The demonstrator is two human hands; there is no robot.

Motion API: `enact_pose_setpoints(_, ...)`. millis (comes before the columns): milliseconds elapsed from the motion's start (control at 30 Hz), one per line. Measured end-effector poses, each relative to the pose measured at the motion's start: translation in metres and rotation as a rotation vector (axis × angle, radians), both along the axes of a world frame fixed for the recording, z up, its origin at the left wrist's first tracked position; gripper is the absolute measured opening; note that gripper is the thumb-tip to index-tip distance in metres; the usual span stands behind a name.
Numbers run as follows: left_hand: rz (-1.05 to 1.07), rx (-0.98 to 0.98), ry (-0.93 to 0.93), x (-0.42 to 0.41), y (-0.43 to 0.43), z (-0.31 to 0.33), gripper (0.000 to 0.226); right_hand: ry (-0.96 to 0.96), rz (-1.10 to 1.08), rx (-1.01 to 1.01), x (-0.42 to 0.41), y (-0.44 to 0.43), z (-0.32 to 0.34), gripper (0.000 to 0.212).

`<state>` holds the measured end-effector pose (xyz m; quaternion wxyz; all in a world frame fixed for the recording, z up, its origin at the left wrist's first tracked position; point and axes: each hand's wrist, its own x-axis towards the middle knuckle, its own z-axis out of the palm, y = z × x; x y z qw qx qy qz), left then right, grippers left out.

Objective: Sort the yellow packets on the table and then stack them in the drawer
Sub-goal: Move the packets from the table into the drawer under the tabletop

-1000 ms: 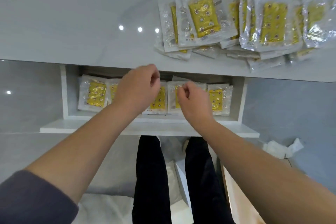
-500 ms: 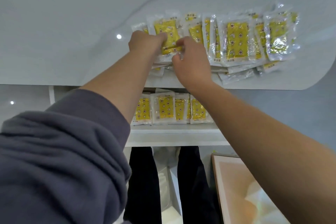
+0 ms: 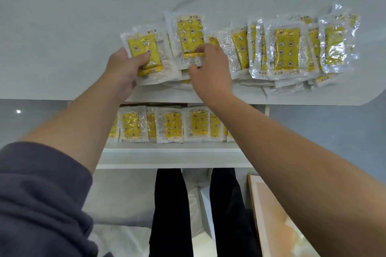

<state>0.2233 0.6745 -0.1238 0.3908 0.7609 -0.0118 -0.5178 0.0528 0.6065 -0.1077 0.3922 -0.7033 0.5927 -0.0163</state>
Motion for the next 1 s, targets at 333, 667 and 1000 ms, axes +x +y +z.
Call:
enact_pose_setpoints(333, -0.048, 0.095, -0.134, 0.043, 0.026, -0.007, 0.022, 0.260, -0.027, -0.065, 0.040, -0.001, -0.011, 0.031)
enact_pose_setpoints(667, -0.116, 0.086, -0.097, 0.067, 0.046, -0.005, 0.024, 0.190, -0.041, -0.132, 0.054, 0.003, -0.015, 0.038)
enact_pose_setpoints(1000, -0.205, 0.053, -0.091, 0.067, 0.065, -0.005, 0.015, -0.007, -0.262, 0.174, 0.047, 0.012, -0.003, 0.025)
